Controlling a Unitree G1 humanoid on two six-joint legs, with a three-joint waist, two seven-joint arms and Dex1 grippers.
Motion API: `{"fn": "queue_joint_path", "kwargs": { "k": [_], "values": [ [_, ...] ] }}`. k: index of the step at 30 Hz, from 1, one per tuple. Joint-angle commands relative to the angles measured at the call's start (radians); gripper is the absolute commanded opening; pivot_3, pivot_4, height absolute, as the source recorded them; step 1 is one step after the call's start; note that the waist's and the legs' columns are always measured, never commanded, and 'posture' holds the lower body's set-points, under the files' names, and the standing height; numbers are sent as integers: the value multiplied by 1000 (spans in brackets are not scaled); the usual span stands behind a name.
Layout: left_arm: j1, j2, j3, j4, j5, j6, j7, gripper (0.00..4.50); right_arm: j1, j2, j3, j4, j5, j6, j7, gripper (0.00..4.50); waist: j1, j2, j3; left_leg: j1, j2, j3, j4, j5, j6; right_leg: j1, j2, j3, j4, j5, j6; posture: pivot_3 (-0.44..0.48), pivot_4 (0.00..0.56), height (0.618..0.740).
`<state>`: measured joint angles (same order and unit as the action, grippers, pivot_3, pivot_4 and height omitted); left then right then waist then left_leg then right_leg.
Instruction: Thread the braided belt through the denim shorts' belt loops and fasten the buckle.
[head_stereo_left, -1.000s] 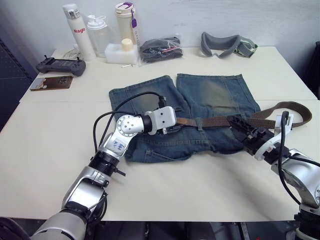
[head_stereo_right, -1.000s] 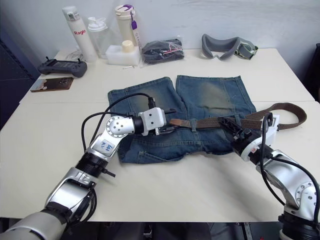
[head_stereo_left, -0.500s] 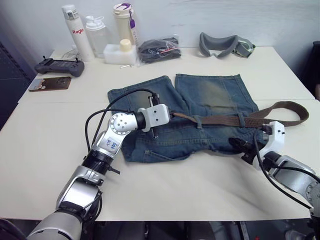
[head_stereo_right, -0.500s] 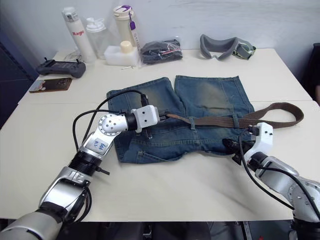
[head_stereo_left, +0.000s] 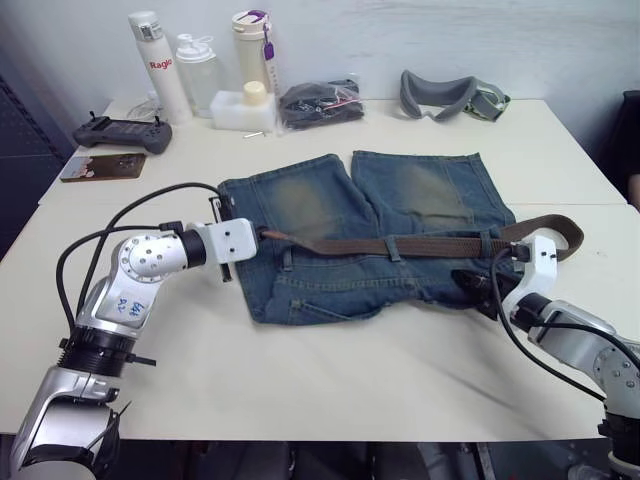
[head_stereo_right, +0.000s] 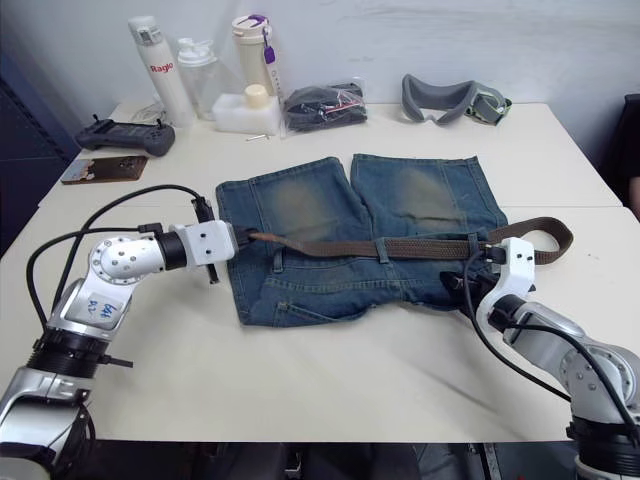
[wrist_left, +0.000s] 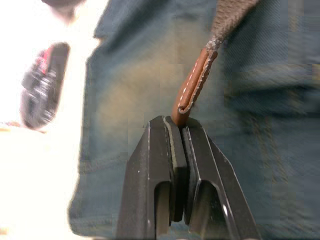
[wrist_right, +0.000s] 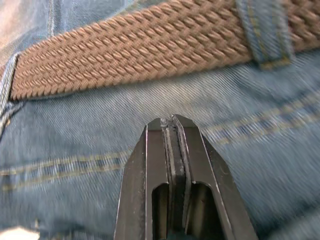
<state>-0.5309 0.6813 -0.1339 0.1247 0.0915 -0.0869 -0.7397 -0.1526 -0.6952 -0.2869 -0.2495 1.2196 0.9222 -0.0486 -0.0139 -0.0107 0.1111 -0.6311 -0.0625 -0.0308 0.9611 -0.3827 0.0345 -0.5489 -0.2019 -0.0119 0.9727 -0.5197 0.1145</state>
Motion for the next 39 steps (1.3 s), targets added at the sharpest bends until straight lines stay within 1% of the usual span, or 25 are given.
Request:
{"fn": "queue_joint_path", "kwargs": {
  "k": [1, 3, 4, 7, 8, 9, 11, 12, 15, 18, 21, 23, 25, 28, 31, 34, 36, 39],
  "values": [
    [-4, -23, 51, -55, -91, 100, -26, 1025, -15, -3, -9, -27, -15, 11, 72, 0, 3, 0, 0, -1, 0, 0, 0, 0, 0, 0, 0, 0, 0, 0, 0, 0, 150, 627],
    [1, -19, 67, -60, -129, 144, -55, 1949, -15, -43, -22, -73, -40, 3, 140, 668, 2, 1, 1, -3, 0, 0, 0, 0, 0, 1, 0, 0, 1, 0, 0, 0, 150, 627],
    [5, -11, 78, -60, -152, 159, -74, 2358, -10, -65, -28, -95, -50, 3, 171, 933, 1, 3, 2, -3, 0, 0, 0, 1, -1, 1, 0, 0, 1, 0, 0, 0, 150, 627],
    [3, 5, 129, -51, -232, 215, -124, 3664, -6, -149, -2, -169, -106, 13, 276, 2348, -2, 5, 2, -3, 0, 0, -1, 2, -3, 1, 0, 0, 1, 0, 1, 0, 150, 627],
    [4, 12, 143, -41, -256, 230, -145, 4254, -9, -173, 21, -199, -127, 13, 313, 2994, -4, 5, 2, -2, 1, 0, -2, 2, -3, 1, 0, -1, 0, 0, 1, 0, 150, 627],
    [6, 17, 153, -36, -277, 243, -166, 4500, -14, -190, 43, -224, -142, 15, 342, 3426, -7, 5, 2, -2, 1, 0, -2, 2, -3, 1, 0, -2, 0, 0, 1, 0, 150, 627],
    [14, 19, 176, -40, -323, 278, -197, 4500, -21, -210, 77, -259, -156, 30, 383, 4372, -12, 5, 2, -2, 2, -2, -2, 1, -2, 2, 0, -4, -2, 0, 0, 0, 150, 627],
    [26, 25, 187, -53, -351, 302, -221, 4500, -23, -221, 96, -278, -158, 42, 402, 4457, -12, 5, 2, -2, 2, -2, -2, 1, -2, 2, 0, -4, -3, 0, 0, 0, 150, 627],
    [58, 46, 208, -80, -392, 342, -261, 4500, -31, -222, 145, -310, -195, 52, 428, 4457, -13, 4, 3, -2, 2, -2, -2, 1, -3, 1, -1, -4, -3, 0, -1, 0, 150, 627],
    [77, 67, 214, -92, -406, 366, -275, 4500, -48, -247, 264, -310, -409, -25, 436, 4457, -13, 5, 3, -3, 2, -2, -2, 2, -5, 2, -2, -4, -4, -1, -2, 0, 150, 627],
    [88, 73, 223, -116, -431, 406, -281, 4500, -65, -284, 339, -281, -583, -69, 430, 4457, -7, 5, 3, -3, 1, -2, -3, 2, -5, -1, -3, -5, -5, -1, -2, 0, 150, 627],
    [100, 77, 226, -137, -439, 423, -283, 4500, -53, -347, 397, -270, -728, -140, 455, 4457, -3, 5, 3, -3, 0, -2, -3, 2, -6, 0, -4, -5, -6, -1, -2, 0, 150, 627],
    [109, 79, 225, -152, -445, 439, -285, 4500, -25, -401, 429, -254, -838, -213, 485, 4457, 2, 5, 3, -2, -1, -2, -3, 3, -7, 0, -6, -5, -6, -1, -2, 0, 150, 627],
    [117, 77, 221, -184, -468, 483, -285, 4500, 40, -451, 394, -200, -939, -350, 535, 3637, 15, 5, 2, -2, -1, -2, -2, 3, -7, 0, -7, -7, -6, -1, -3, 0, 150, 627],
    [114, 72, 214, -205, -480, 507, -285, 4500, 89, -506, 326, -52, -1058, -523, 558, 2302, 24, 5, 3, -2, -4, -2, -1, 2, -6, 0, -10, -8, -6, -2, -4, 0, 150, 627],
    [107, 52, 196, -211, -485, 519, -279, 4500, 120, -552, 281, 125, -1151, -685, 575, 807, 34, 5, 3, -2, -11, -2, 0, 3, -4, 0, -16, -8, -4, -3, -6, 0, 150, 627],
    [104, 29, 181, -215, -487, 526, -269, 4500, 108, -559, 272, 240, -1202, -795, 572, 19, 39, 5, 2, -3, -12, -1, 1, 3, -3, 0, -17, -8, -4, -3, -7, 0, 150, 627],
    [106, -10, 146, -226, -477, 526, -260, 4500, 40, -557, 295, 419, -1308, -964, 540, 19, 37, 6, 2, -4, -13, -1, 2, 2, -3, 0, -17, -8, -3, -3, -6, 0, 150, 627]
  ]
}}
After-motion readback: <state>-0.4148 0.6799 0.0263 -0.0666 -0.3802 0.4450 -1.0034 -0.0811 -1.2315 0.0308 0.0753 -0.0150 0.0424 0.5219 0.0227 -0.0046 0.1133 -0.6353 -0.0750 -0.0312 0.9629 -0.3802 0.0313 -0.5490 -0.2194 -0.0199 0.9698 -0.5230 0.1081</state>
